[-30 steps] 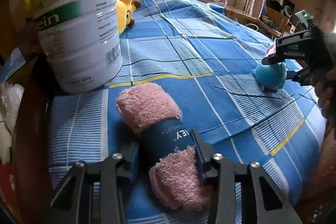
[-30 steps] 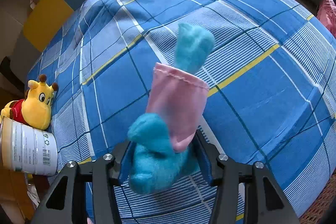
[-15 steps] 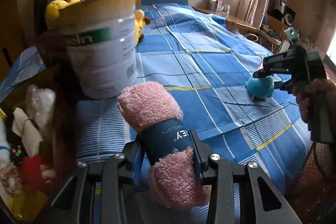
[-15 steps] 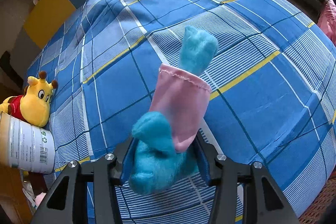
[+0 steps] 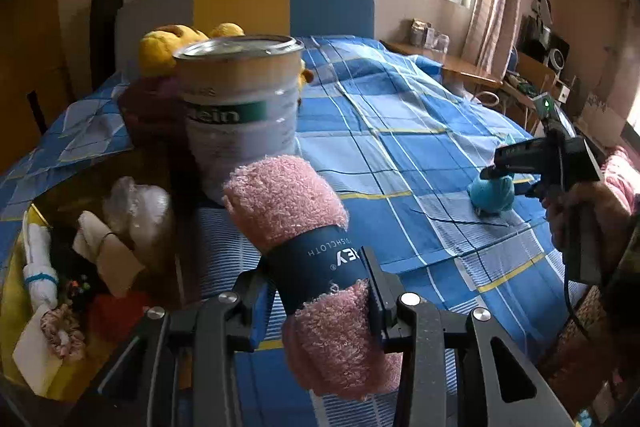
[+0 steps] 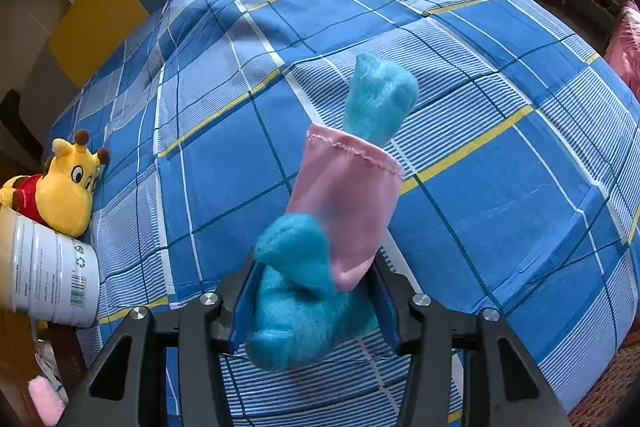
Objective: Organize soft objects
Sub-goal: 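Carry the pink towel roll into the tray and open the left tool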
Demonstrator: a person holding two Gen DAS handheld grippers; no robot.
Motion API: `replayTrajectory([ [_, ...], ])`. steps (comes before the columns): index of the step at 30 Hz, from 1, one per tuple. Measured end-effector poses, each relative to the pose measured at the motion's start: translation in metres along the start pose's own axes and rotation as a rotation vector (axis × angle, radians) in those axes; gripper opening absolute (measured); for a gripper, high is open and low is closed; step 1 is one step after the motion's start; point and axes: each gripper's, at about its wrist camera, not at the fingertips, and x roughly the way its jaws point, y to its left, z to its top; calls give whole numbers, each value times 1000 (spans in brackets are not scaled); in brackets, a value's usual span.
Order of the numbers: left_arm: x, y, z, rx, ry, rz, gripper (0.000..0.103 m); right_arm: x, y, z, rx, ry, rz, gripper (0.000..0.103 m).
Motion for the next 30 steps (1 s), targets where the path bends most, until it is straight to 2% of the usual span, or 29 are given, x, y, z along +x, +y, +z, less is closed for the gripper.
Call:
replayTrajectory([
  [10,-18,32,-3,-71,-17,40,40,0,2,-1,-12,-5,-12,50],
  [15,-33,63,-5,-147,-39,73,40,0,5,-2,-27,-10,-24,50],
  [19,-47,110,-9,-269,-59,138,40,0,6,-1,-34,-10,-27,50],
  [24,-50,183,-21,-443,-44,259,40,-1,7,-2,-42,-12,-30,50],
  [28,-37,217,-32,-508,10,292,41,-1,9,-2,-56,-15,-38,50],
  [30,-26,227,-35,-517,40,275,42,-1,9,-2,-56,-15,-39,50],
])
